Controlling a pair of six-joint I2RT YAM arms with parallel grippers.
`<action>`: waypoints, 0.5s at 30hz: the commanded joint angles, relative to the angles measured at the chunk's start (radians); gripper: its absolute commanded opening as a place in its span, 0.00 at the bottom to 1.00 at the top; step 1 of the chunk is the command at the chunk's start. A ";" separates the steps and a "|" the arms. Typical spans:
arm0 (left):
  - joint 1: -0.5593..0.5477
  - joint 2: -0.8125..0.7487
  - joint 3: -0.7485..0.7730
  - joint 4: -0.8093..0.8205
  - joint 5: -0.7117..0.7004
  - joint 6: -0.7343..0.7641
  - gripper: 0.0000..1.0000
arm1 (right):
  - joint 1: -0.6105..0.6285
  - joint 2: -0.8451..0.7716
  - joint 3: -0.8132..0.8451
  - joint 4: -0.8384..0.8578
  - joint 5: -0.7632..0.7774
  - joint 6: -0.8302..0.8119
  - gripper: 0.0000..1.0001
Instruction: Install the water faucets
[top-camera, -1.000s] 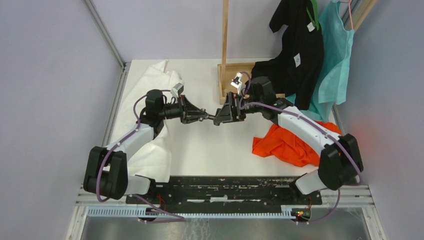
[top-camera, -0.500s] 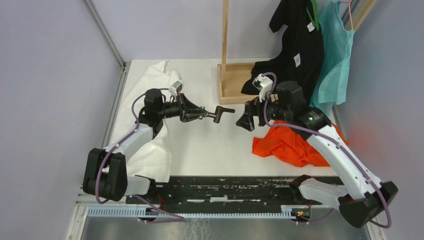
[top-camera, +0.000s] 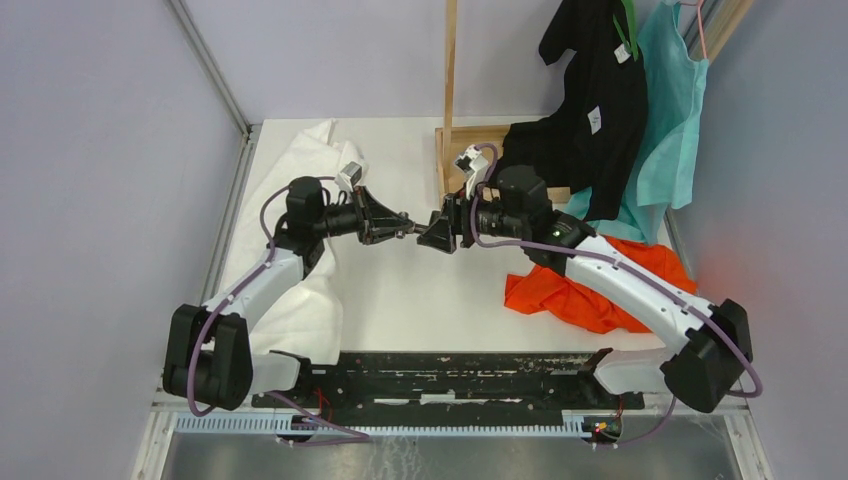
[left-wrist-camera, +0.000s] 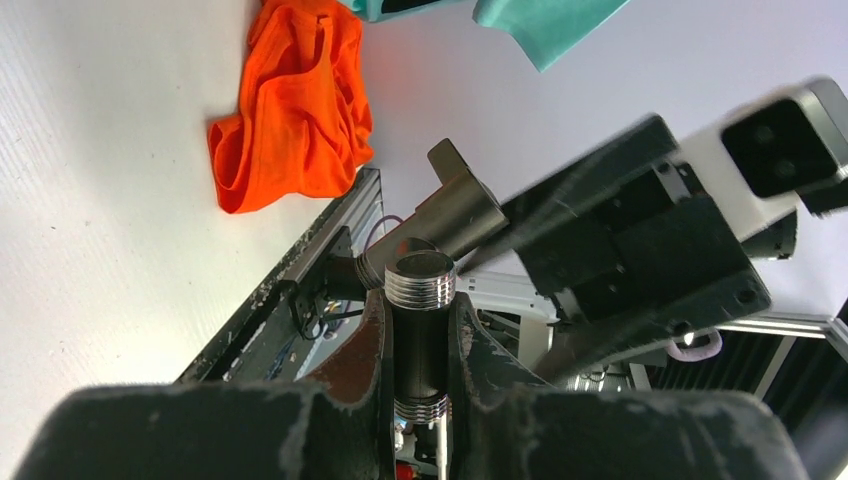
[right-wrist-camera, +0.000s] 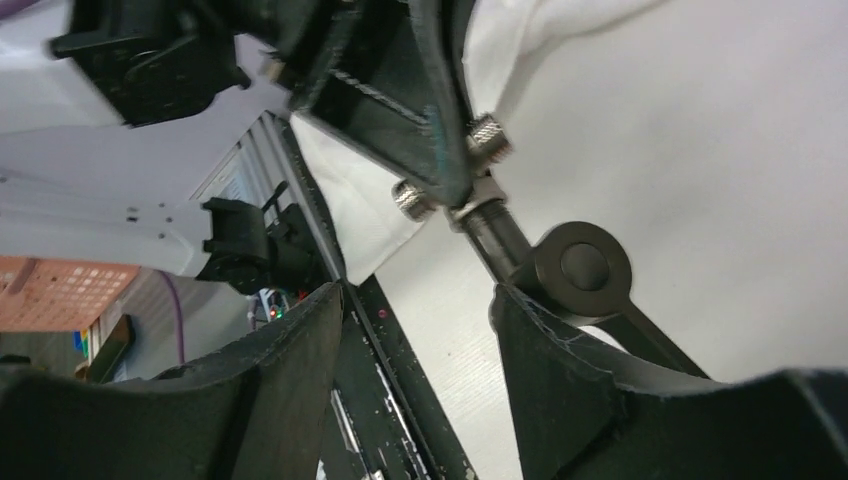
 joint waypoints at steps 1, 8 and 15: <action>0.000 -0.049 0.049 0.030 0.009 0.035 0.03 | 0.000 0.044 0.053 0.035 0.177 0.036 0.64; 0.001 -0.053 0.042 0.023 0.017 0.040 0.03 | 0.000 0.084 0.015 0.026 0.276 0.028 0.69; 0.000 -0.050 0.037 0.023 0.015 0.047 0.03 | -0.001 0.013 0.013 0.051 0.213 -0.002 0.75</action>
